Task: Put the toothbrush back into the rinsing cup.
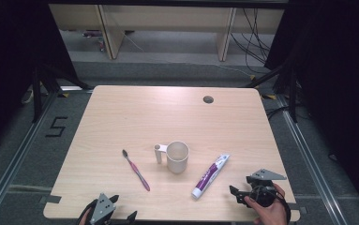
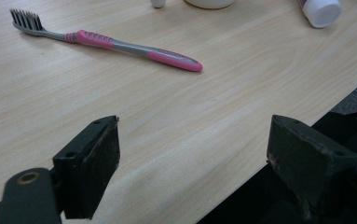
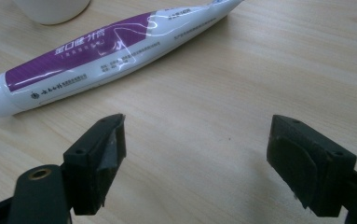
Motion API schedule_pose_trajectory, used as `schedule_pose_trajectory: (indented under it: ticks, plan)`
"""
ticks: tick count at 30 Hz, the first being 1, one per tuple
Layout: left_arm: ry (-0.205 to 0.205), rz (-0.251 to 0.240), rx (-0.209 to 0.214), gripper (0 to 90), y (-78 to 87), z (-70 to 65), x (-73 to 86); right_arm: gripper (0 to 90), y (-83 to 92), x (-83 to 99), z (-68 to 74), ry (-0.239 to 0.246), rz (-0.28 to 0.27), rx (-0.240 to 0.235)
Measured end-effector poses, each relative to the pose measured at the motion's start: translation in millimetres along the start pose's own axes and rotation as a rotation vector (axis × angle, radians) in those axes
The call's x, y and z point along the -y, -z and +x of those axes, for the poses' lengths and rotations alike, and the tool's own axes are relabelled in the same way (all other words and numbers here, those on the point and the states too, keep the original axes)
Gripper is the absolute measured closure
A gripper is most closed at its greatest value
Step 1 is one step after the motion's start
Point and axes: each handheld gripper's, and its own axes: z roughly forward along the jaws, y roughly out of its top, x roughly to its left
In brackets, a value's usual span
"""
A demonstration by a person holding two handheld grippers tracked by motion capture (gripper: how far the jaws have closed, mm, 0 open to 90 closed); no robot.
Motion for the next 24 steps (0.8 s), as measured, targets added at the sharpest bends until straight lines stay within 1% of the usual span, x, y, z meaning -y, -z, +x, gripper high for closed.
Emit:
schedule_pose_trajectory:
  ticks: [1,2,3,5,6,7,8,9,11,12,13,14,15,16,17,18,19,20,21,22,23,24]
  plan:
    - [-0.008,0.007,-0.001,16.8,0.6,1.1,0.0,20.9,-0.6,-0.2,2.7,-0.019,0.006,-0.012]
    - [-0.006,0.006,-0.002,16.8,0.5,1.0,0.0,21.0,0.5,-0.4,4.3,-0.038,0.019,-0.001]
    - [-0.006,0.005,-0.004,16.8,0.4,1.0,0.0,21.0,0.0,-0.4,3.9,-0.031,0.014,-0.001]
    - [-0.006,0.006,-0.003,16.8,0.4,1.0,0.1,21.1,-0.1,-0.3,4.3,-0.037,0.017,-0.005]
    - [-0.008,0.008,-0.006,16.8,0.5,1.2,0.1,21.3,0.2,-0.3,5.5,-0.052,0.026,-0.010]
    - [-0.005,0.008,-0.006,16.8,0.7,1.0,0.0,21.5,-1.0,-0.2,5.3,-0.045,0.013,-0.016]
    - [-0.002,0.008,-0.008,16.8,0.9,0.9,0.0,21.5,-1.3,-0.9,3.7,-0.021,0.012,-0.013]
    - [-0.003,0.005,-0.008,16.8,1.0,1.2,0.2,21.5,-1.4,-1.0,3.4,-0.014,0.010,-0.009]
    - [-0.003,0.004,-0.009,16.8,1.1,1.4,0.2,21.6,-1.1,-1.0,3.8,-0.015,0.009,-0.009]
    - [0.001,-0.004,-0.007,16.8,0.5,1.5,0.4,22.0,-0.9,-1.0,7.0,-0.055,0.017,-0.022]
    - [0.005,-0.003,-0.010,16.8,0.8,1.2,0.2,22.0,-0.9,-1.0,7.0,-0.055,0.017,-0.022]
    - [-0.002,0.006,-0.016,16.8,1.2,1.8,0.2,22.2,-1.9,-1.5,3.0,0.008,-0.013,-0.017]
    - [-0.002,0.006,-0.016,16.8,1.2,1.8,0.2,22.2,-1.9,-1.5,3.0,0.008,-0.013,-0.017]
    - [-0.017,0.021,-0.023,16.8,2.1,3.3,0.0,22.5,-1.6,-1.5,4.1,0.004,-0.011,-0.017]
    - [0.004,-0.001,-0.016,16.8,0.9,2.2,0.4,22.5,0.1,-1.7,5.9,-0.017,0.004,0.000]
    - [0.004,-0.001,-0.016,16.8,0.9,2.2,0.4,22.5,0.1,-1.7,5.9,-0.017,0.004,0.000]
    - [0.003,0.005,-0.019,16.8,1.6,2.8,0.1,22.7,-1.0,-1.3,7.4,-0.038,0.010,-0.022]
    - [0.023,-0.010,-0.021,16.8,0.6,2.5,0.0,22.8,-0.9,-1.2,8.1,-0.046,0.016,-0.027]
    - [0.023,-0.010,-0.021,16.8,0.6,2.5,0.0,23.0,-1.0,-1.1,7.5,-0.036,0.009,-0.022]
    - [0.023,-0.002,-0.019,16.8,1.4,4.1,-0.4,23.0,-1.0,-1.1,7.5,-0.036,0.009,-0.022]
    - [0.038,-0.008,-0.025,16.8,0.9,5.1,-1.0,23.2,-1.6,-1.6,7.4,-0.034,0.006,-0.007]
    - [0.054,-0.016,-0.026,16.8,0.5,5.6,-2.1,23.2,-1.6,-1.6,7.4,-0.034,0.006,-0.007]
